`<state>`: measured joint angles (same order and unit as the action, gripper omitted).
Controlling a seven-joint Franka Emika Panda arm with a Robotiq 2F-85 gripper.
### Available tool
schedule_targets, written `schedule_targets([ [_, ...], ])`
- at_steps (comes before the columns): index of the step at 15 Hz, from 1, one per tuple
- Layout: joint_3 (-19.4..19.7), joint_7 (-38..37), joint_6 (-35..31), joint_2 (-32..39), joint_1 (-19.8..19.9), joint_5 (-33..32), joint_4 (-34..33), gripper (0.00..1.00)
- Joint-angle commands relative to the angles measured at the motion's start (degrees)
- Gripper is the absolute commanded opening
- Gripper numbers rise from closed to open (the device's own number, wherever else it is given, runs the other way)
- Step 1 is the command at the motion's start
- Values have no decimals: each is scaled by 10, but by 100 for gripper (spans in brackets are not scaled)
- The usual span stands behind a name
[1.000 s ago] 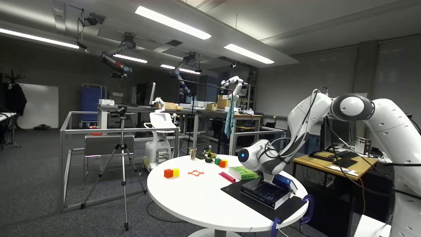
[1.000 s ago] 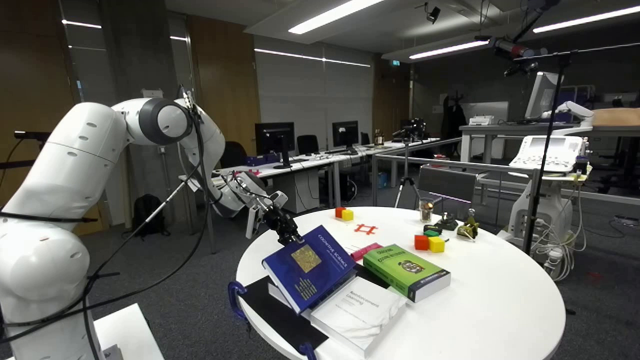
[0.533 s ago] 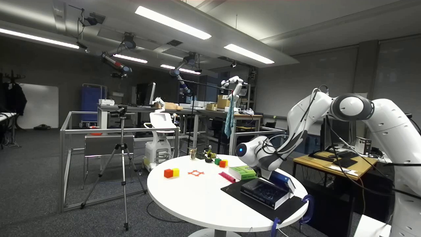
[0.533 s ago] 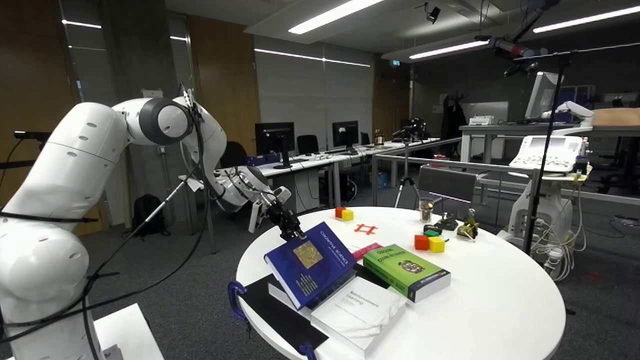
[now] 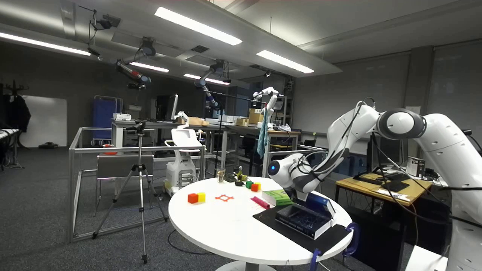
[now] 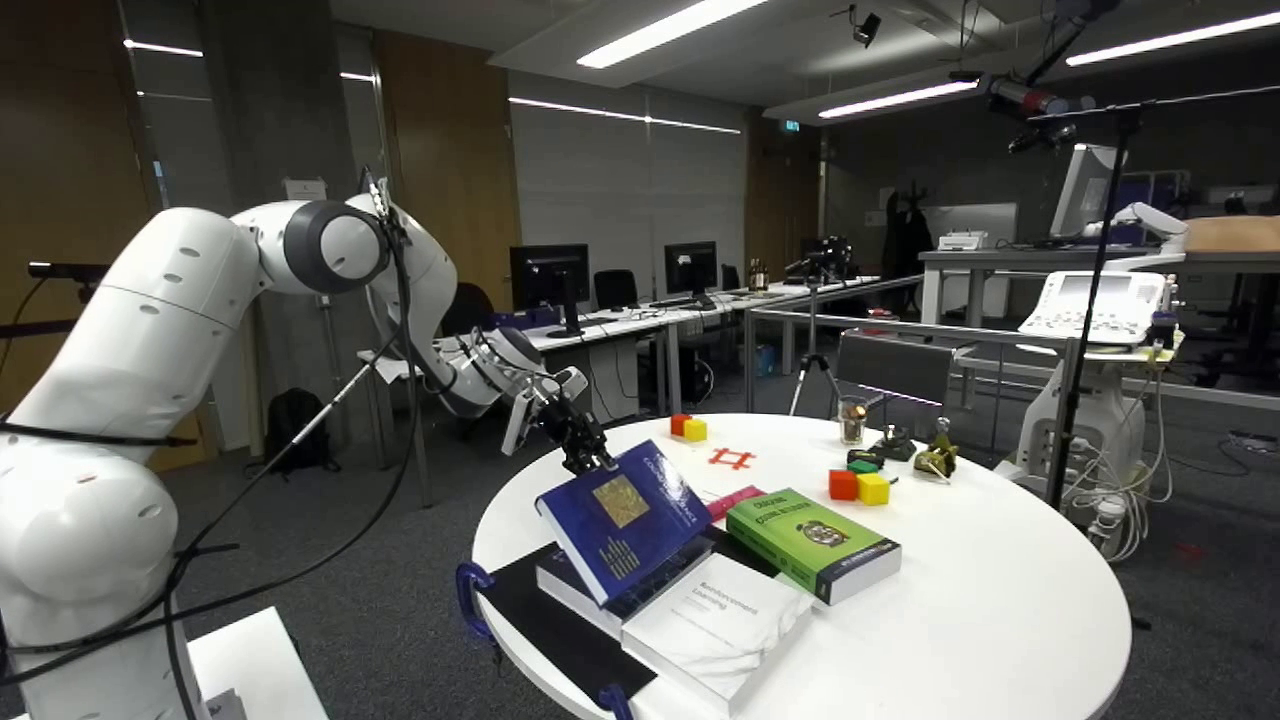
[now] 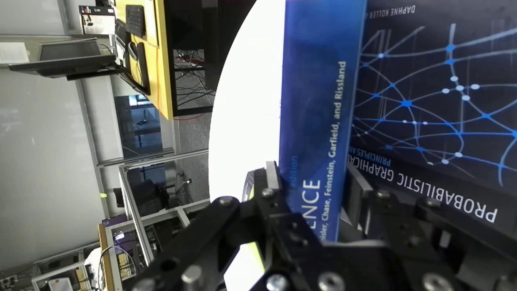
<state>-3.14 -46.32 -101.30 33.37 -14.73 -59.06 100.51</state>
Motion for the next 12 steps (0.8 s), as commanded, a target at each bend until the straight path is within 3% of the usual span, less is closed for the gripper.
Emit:
schedule_targets([
  [1,4,40,36,-9,2,-3,-17,17],
  [12,8,56,40,7,5,-4,-25,17],
])
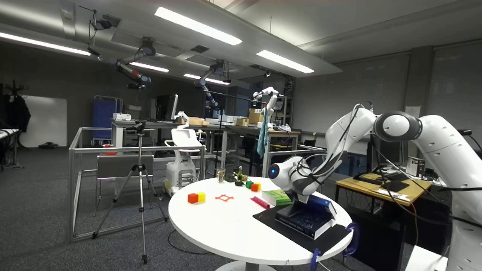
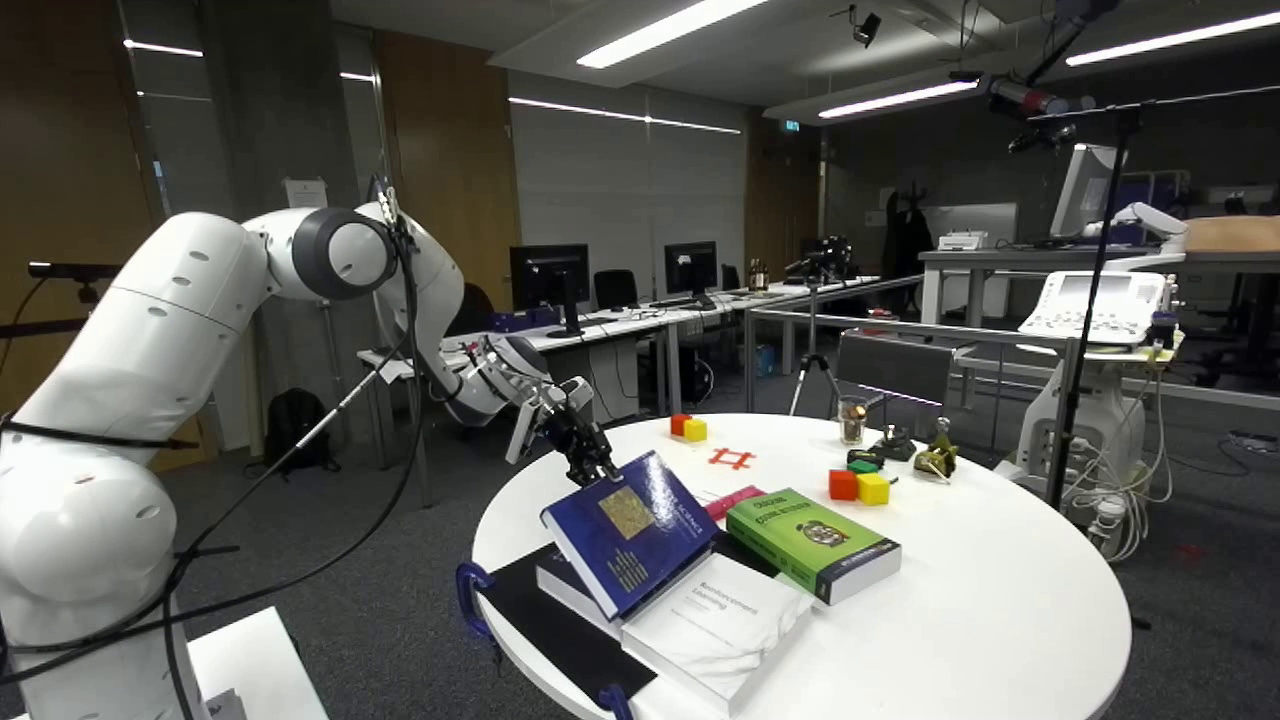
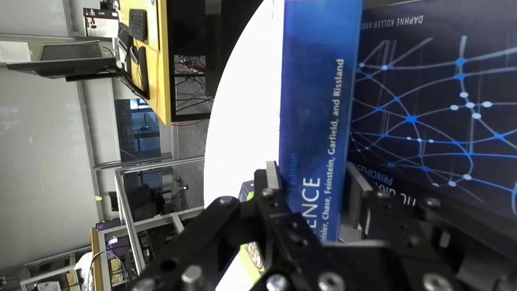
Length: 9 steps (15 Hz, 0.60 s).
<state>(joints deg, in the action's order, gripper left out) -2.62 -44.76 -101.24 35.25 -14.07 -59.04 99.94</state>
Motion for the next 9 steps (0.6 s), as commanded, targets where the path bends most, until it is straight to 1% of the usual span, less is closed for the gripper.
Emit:
schedule_targets([
  [1,3,43,40,-11,-3,-4,-20,17],
  [9,3,50,35,-4,-3,-5,-25,17],
])
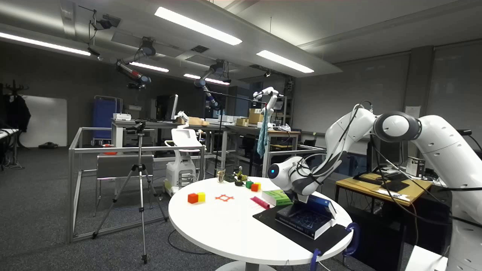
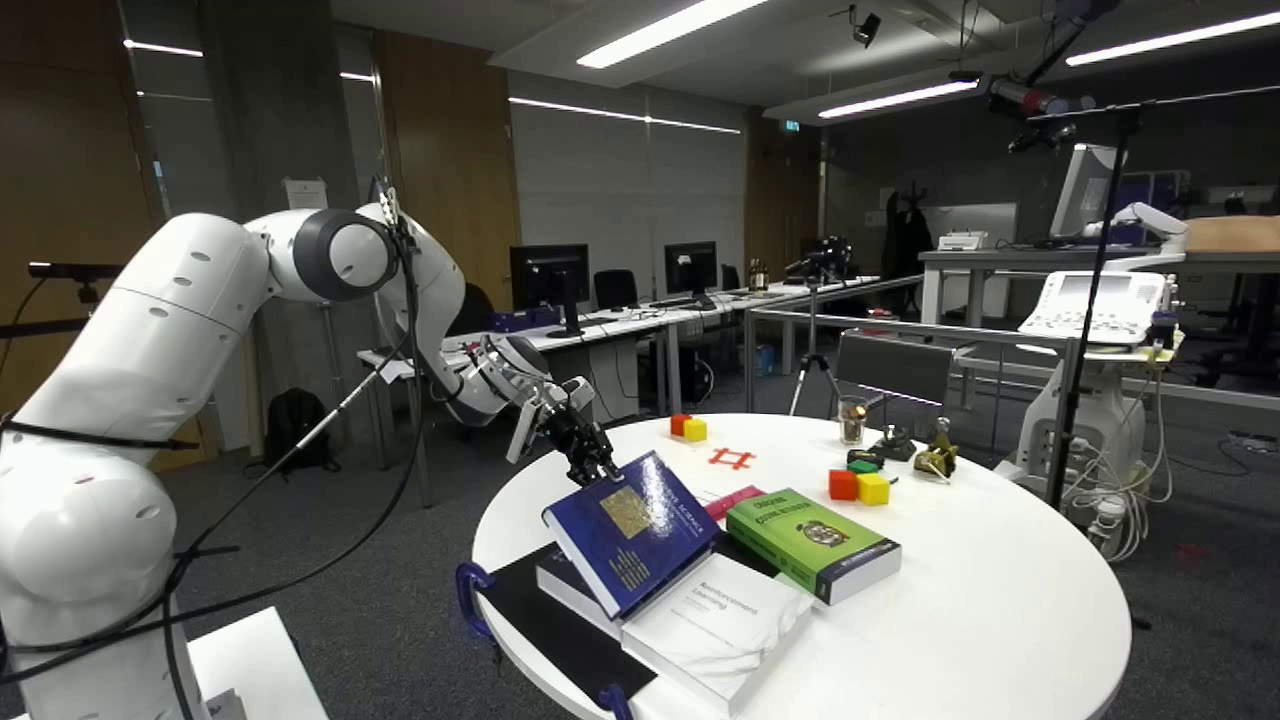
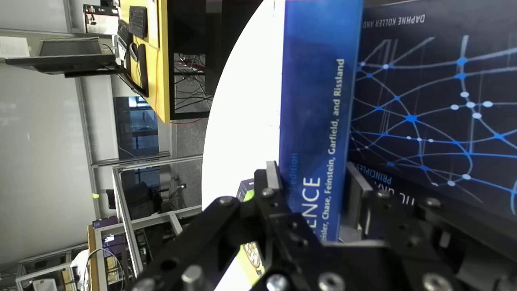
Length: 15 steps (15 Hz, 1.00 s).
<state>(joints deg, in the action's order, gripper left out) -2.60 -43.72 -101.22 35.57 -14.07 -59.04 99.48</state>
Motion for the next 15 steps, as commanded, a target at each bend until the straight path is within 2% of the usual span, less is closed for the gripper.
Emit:
schedule_targets([
  [1,2,40,35,-7,-3,-5,-21,17],
  [15,1,48,28,10,-4,-2,-43,17],
])
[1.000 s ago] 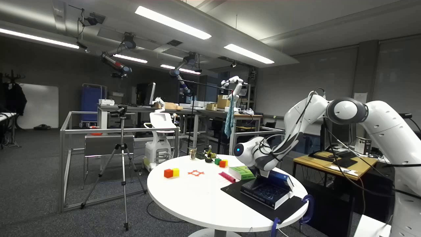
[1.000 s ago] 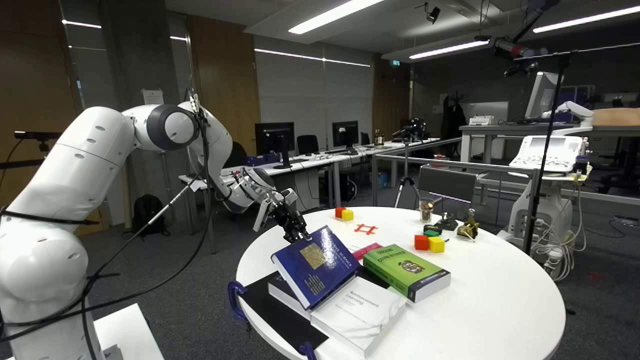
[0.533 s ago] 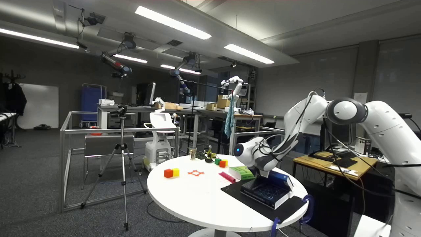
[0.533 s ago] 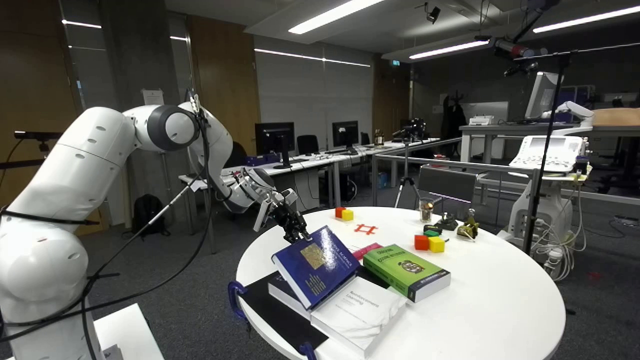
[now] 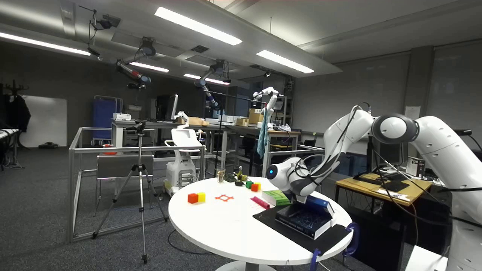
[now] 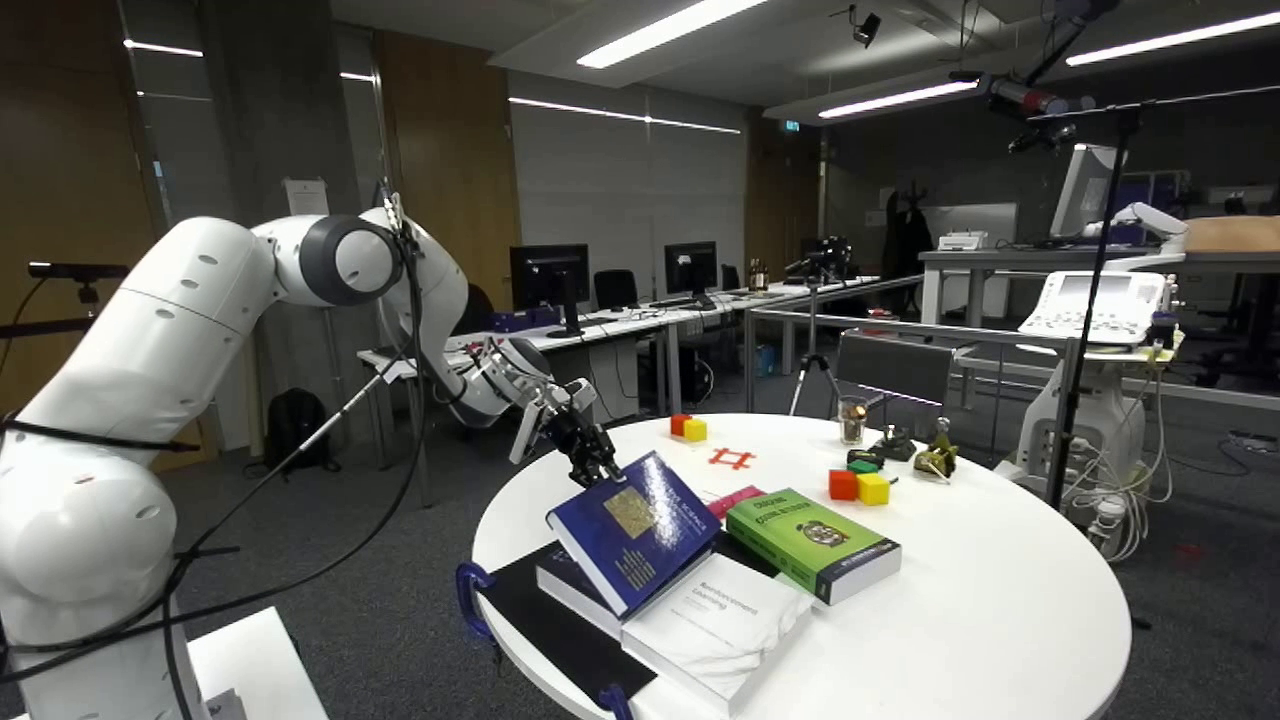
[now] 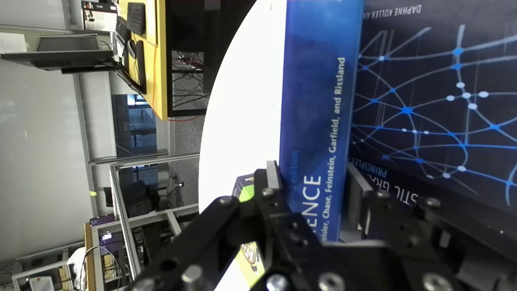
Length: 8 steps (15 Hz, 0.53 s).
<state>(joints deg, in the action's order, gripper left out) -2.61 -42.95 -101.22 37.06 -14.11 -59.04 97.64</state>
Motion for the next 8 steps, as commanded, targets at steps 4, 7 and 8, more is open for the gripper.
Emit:
schedule_targets([
  [4,-2,51,23,1,-3,2,-34,17],
  [7,-5,58,15,10,-2,5,-44,17],
  [8,-6,58,15,14,-3,6,-47,17],
])
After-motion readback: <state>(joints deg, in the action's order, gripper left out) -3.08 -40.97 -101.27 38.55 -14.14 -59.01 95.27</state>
